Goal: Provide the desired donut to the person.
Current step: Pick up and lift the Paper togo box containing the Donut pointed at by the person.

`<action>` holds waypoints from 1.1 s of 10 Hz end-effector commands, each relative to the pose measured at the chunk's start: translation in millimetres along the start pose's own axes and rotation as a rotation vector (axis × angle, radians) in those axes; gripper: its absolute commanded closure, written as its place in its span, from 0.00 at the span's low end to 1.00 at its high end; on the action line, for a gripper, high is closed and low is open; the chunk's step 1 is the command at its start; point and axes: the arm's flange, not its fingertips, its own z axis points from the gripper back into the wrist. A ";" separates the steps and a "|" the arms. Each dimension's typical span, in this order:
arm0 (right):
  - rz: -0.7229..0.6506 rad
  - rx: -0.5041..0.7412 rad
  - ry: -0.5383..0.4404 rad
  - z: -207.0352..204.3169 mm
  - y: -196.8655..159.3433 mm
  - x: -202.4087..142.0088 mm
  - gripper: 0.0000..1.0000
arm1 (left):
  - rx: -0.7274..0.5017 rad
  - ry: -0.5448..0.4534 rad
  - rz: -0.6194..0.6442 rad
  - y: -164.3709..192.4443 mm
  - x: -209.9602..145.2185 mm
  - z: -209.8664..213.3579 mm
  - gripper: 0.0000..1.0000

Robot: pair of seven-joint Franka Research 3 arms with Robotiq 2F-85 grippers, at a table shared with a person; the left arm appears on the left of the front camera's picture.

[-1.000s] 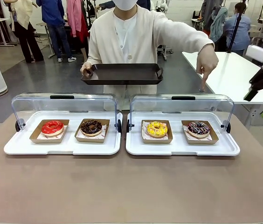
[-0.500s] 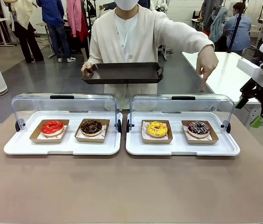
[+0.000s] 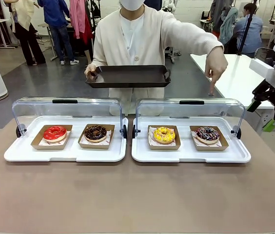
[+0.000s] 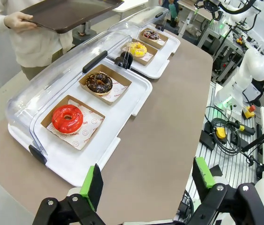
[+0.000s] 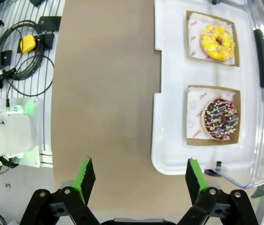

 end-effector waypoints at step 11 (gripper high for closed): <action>-0.099 0.065 0.292 -142.6 -42.7 102.2 0.00 | -0.006 -0.017 -0.009 0.0 0.6 1.3 0.00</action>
